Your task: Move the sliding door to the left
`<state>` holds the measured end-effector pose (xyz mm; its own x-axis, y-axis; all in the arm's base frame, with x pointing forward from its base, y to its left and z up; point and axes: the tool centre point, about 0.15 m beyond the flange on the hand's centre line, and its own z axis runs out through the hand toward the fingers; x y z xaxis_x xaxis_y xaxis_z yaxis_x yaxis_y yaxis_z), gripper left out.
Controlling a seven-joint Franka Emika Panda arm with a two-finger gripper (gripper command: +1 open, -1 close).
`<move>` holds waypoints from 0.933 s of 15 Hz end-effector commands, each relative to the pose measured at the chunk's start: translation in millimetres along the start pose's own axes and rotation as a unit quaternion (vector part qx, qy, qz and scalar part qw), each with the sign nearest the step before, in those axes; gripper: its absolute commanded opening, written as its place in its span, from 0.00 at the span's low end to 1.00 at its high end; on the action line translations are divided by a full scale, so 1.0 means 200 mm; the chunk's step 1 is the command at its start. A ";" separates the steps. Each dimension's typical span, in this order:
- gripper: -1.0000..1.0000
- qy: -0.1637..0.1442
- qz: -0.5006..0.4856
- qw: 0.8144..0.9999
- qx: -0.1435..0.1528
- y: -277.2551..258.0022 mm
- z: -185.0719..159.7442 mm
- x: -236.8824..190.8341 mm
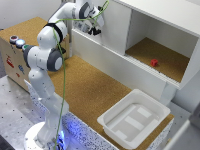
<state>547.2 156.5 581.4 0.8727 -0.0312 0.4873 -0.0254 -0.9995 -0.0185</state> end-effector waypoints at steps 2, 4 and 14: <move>1.00 0.009 0.025 1.000 0.006 -0.05 -0.20 -0.21; 1.00 0.010 0.028 1.000 0.005 -0.03 -0.23 -0.23; 1.00 -0.034 0.044 0.998 -0.034 0.16 -0.13 -0.33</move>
